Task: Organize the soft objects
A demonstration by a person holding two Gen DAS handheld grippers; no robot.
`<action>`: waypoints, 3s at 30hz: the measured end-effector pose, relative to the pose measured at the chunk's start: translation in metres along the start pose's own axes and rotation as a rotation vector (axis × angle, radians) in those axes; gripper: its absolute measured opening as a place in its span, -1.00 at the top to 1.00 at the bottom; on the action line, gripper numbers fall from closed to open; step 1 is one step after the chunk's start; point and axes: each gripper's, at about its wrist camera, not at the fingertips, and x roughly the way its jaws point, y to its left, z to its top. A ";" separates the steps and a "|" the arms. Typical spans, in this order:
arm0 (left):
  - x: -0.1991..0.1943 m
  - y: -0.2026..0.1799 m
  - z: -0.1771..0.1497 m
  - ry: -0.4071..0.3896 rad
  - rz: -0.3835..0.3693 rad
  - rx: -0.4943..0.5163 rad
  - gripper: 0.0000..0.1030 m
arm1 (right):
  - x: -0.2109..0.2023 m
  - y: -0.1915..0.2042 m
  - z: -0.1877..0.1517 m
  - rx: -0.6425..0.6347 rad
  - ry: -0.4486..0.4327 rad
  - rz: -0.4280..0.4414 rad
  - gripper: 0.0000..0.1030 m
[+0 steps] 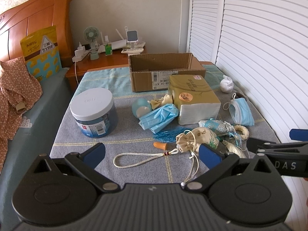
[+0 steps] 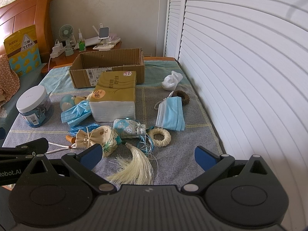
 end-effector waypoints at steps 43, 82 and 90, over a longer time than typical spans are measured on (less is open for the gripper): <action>0.065 0.013 -0.012 0.013 -0.218 0.111 -0.99 | 0.047 -0.016 -0.008 -0.008 -0.040 0.185 -1.00; 0.119 0.012 -0.012 0.057 -0.246 0.194 0.31 | 0.091 0.007 -0.011 -0.141 0.006 0.254 -1.00; 0.118 0.012 -0.014 0.058 -0.242 0.193 0.55 | 0.091 0.010 -0.011 -0.167 0.006 0.263 -1.00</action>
